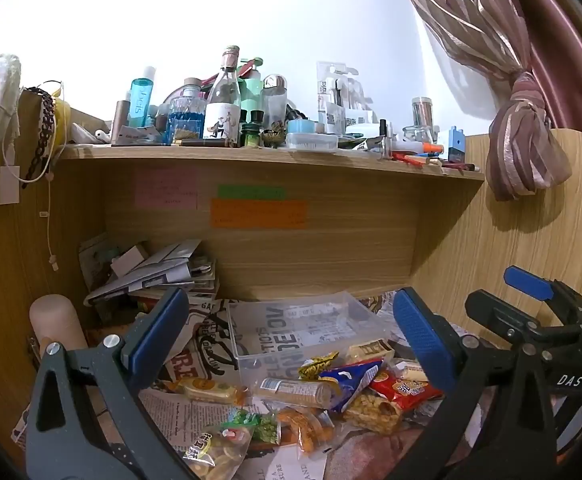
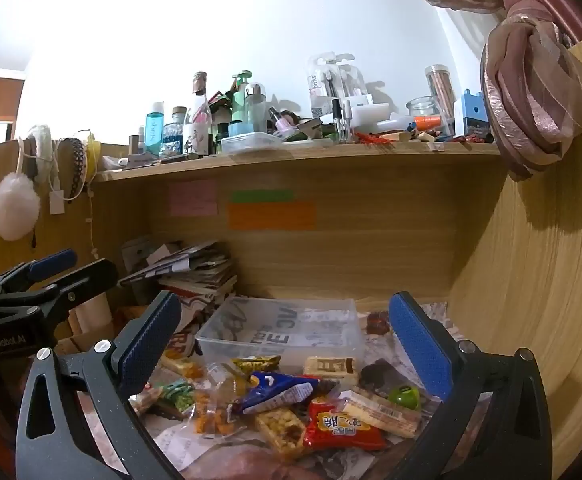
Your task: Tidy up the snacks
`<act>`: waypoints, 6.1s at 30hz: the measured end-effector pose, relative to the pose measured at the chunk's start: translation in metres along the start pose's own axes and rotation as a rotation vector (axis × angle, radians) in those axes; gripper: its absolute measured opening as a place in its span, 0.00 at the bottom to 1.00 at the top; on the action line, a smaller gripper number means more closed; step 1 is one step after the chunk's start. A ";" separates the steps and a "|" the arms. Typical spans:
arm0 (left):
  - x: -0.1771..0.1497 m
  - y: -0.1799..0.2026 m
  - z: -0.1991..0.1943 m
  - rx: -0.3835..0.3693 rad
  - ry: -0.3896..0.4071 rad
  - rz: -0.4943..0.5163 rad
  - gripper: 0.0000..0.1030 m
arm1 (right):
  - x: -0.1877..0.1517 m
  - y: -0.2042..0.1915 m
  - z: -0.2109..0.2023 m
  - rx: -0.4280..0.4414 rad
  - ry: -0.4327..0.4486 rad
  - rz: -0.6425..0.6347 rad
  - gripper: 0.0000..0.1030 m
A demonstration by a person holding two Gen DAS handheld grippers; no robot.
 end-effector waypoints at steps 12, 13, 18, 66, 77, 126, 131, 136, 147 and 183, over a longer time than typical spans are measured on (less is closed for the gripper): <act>0.002 0.003 0.005 0.000 0.001 0.000 1.00 | 0.000 -0.001 0.001 0.009 0.000 0.013 1.00; 0.001 0.000 0.001 0.002 -0.002 -0.002 1.00 | 0.000 -0.001 0.001 0.010 0.000 0.014 1.00; 0.001 0.001 0.001 0.004 -0.002 0.001 1.00 | 0.001 -0.001 0.001 0.012 0.004 0.015 1.00; -0.093 -0.076 0.054 0.038 -0.366 -0.132 1.00 | -0.086 0.028 0.069 0.006 -0.341 0.045 1.00; -0.155 -0.069 0.083 0.016 -0.501 -0.178 1.00 | -0.130 0.023 0.087 0.084 -0.501 0.094 0.73; -0.157 -0.087 0.091 0.047 -0.498 -0.154 0.45 | -0.149 0.004 0.114 0.188 -0.673 0.074 0.41; -0.138 -0.076 0.091 0.028 -0.452 -0.120 0.45 | -0.129 0.009 0.097 0.152 -0.611 0.065 0.41; -0.110 -0.064 0.096 0.014 -0.392 -0.080 0.45 | -0.105 0.018 0.090 0.126 -0.545 0.058 0.41; -0.059 -0.046 0.116 -0.021 -0.301 -0.044 0.45 | -0.051 0.025 0.092 0.096 -0.378 0.046 0.41; -0.072 -0.023 0.281 -0.073 -0.559 -0.018 0.45 | -0.048 0.043 0.240 0.075 -0.536 -0.061 0.41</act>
Point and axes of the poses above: each gripper's, at about its wrist camera, not at the fingertips, and z roughly the way its jaws point, y to its right, x to its top, the point moved 6 cm from there along z, roughly the way its jaws point, and after that the axes turned 4 degrees about -y, right-handed, at the moved point
